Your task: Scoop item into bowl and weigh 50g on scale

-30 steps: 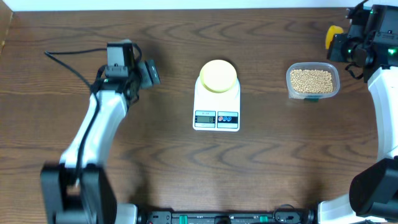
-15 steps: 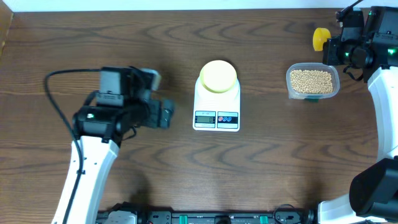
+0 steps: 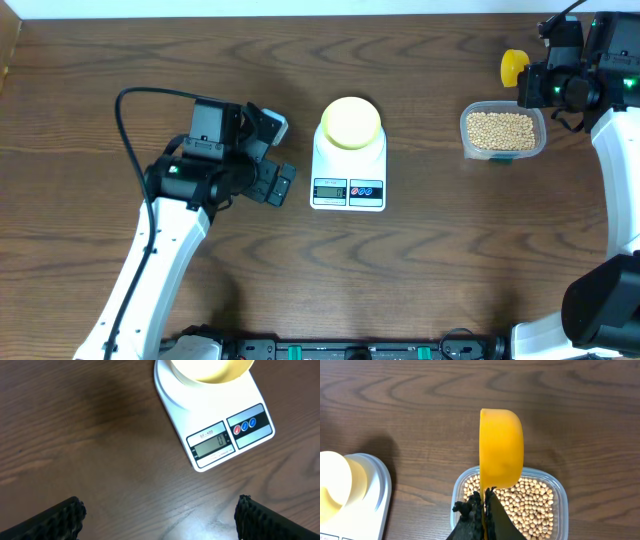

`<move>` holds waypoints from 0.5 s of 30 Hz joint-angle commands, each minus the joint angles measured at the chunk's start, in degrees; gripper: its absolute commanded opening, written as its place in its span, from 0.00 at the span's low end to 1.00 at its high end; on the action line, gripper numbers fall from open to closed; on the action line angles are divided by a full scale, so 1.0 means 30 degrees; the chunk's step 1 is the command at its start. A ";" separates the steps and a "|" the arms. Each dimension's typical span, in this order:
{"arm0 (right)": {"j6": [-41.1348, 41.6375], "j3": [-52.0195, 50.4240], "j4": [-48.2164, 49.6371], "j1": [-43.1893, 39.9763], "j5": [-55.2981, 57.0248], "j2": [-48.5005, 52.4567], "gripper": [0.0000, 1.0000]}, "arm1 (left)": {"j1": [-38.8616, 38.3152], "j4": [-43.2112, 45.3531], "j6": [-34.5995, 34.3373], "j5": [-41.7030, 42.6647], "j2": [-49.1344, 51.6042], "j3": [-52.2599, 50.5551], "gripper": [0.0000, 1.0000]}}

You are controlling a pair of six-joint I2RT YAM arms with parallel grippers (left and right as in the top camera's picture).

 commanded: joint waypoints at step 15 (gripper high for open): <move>-0.0335 0.0270 -0.0066 0.0335 -0.0255 -0.0095 0.01 | 0.0816 -0.0029 0.6171 0.4947 0.0233 -0.0816 0.98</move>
